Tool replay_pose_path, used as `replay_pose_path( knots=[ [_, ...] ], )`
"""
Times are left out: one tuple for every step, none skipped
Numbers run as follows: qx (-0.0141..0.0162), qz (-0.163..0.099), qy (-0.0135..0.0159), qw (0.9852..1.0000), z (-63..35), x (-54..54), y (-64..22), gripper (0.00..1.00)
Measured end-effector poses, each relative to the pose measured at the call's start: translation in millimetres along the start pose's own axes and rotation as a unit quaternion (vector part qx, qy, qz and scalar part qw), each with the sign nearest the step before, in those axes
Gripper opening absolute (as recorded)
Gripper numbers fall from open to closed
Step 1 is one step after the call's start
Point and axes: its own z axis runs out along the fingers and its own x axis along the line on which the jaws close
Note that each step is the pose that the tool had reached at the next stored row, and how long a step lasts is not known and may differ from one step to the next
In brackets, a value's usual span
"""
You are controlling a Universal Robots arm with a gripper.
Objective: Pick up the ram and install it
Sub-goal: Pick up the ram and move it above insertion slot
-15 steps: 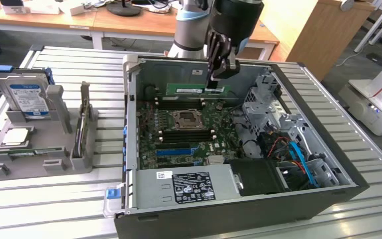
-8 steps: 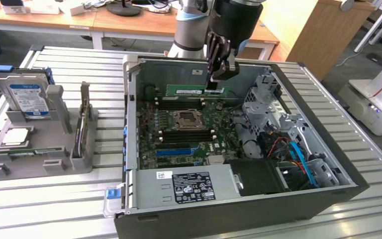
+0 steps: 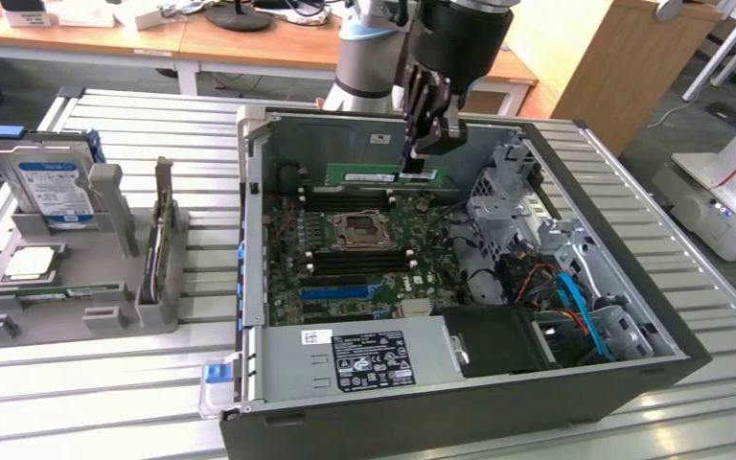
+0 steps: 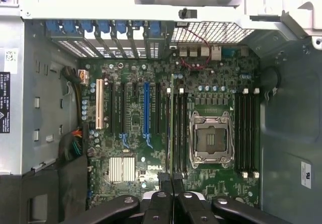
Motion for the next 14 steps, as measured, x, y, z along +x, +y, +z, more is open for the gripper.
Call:
replay_pose_path(
  knots=[
    [0.0000,0.000,0.0000,1.0000,0.0,0.0,-1.3,0.12],
    [0.0000,0.000,0.0000,1.0000,0.0,0.1,-2.4,0.12],
    [0.0000,0.000,0.0001,1.0000,0.0,0.1,-3.4,0.12],
    [0.0000,0.000,0.0001,1.0000,0.0,0.1,-4.0,0.12],
    [0.0000,0.000,0.0001,1.0000,0.0,0.1,-4.1,0.12],
    [0.0000,0.000,0.0001,1.0000,0.0,0.1,-4.1,0.12],
    [0.0000,0.000,0.0001,1.0000,0.0,0.1,-4.1,0.12],
    [0.0000,0.000,0.0001,1.0000,0.0,0.0,-4.1,0.12],
    [0.0000,0.000,0.0000,1.0000,0.2,-0.6,-4.2,0.12],
    [0.0000,0.000,0.0000,1.0000,0.3,-1.5,-4.1,0.12],
    [0.0000,0.000,0.0001,1.0000,0.3,-2.4,-4.1,0.12],
    [0.0000,0.000,0.0001,1.0000,0.5,-3.3,-4.1,0.12],
    [0.0000,0.000,0.0001,1.0000,0.6,-4.4,-4.1,0.12],
    [0.0000,0.000,0.0001,1.0000,0.8,-5.4,-4.1,0.12]
  ],
)
